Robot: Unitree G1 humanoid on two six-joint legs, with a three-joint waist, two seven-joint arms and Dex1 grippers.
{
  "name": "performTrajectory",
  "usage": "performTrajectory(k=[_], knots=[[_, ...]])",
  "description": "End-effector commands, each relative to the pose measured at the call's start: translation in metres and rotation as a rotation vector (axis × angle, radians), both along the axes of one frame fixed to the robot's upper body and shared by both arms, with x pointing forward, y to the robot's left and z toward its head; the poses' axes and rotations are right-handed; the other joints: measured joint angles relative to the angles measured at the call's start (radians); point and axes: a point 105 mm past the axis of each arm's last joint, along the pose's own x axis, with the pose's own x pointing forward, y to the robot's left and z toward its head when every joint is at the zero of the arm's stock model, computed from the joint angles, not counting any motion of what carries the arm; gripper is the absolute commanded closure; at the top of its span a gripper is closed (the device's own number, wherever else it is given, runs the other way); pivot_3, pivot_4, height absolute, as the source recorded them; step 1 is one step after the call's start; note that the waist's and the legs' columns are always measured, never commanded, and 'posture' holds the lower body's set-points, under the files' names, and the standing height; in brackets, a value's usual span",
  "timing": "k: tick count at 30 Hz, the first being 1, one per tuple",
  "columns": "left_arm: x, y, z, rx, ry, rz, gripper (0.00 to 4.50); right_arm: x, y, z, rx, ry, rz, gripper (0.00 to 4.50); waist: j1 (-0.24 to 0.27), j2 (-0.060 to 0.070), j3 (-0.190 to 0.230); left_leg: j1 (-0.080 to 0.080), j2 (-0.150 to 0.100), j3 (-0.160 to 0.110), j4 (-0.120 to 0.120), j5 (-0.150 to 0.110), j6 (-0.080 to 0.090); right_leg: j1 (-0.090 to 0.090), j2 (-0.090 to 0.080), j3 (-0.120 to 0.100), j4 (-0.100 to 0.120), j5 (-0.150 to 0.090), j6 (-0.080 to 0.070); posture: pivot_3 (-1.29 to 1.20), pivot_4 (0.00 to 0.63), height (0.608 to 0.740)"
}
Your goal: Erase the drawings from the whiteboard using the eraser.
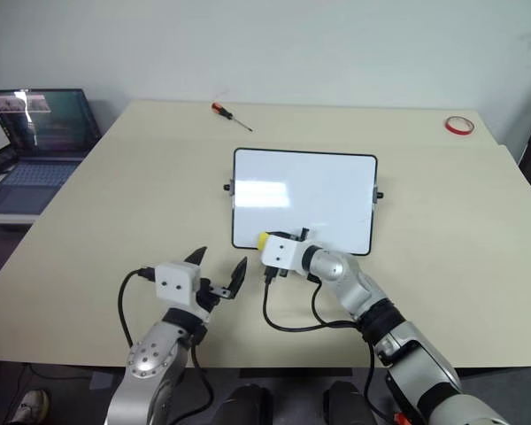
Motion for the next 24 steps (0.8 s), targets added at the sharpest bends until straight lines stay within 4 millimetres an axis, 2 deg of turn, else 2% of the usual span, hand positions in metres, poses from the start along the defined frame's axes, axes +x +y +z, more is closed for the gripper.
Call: performTrajectory(k=[1,7,11,20,24], knots=[[-0.001,-0.003,0.010,-0.002,-0.040,-0.010,0.00,0.008,-0.011,-0.012,-0.052,0.029,-0.063,3.20,0.000,0.000,0.000,0.000,0.000,0.000,0.000,0.000,0.000,0.000,0.000,0.000,0.000,0.000,0.000,0.00,0.150,0.740],[-0.001,-0.003,0.010,-0.003,-0.041,-0.009,0.00,0.033,-0.018,0.018,0.058,-0.067,-0.191,3.20,-0.001,0.000,0.001,0.005,0.000,0.000,0.000,0.000,0.000,0.004,0.000,0.000,0.001,0.000,0.000,0.00,0.150,0.740],[-0.001,-0.004,0.010,-0.003,-0.041,-0.012,0.00,0.046,-0.024,0.034,0.171,-0.069,-0.299,3.20,0.002,0.000,0.001,0.009,0.000,-0.002,0.000,0.000,0.000,0.010,0.000,0.000,-0.001,0.000,0.000,0.00,0.150,0.740],[-0.002,-0.004,0.011,-0.003,-0.041,-0.019,0.00,0.045,-0.034,0.038,0.209,-0.073,-0.315,3.20,0.003,0.000,0.001,0.008,-0.001,-0.005,-0.001,0.000,0.000,0.012,0.000,-0.001,-0.006,0.000,0.000,0.00,0.150,0.740],[0.001,-0.007,0.017,-0.001,-0.052,-0.056,0.00,0.033,-0.035,0.041,0.275,-0.010,-0.272,3.20,0.004,0.001,0.002,0.008,-0.001,-0.006,-0.002,0.000,0.000,0.012,0.000,-0.001,-0.007,0.000,0.000,0.00,0.150,0.740]])
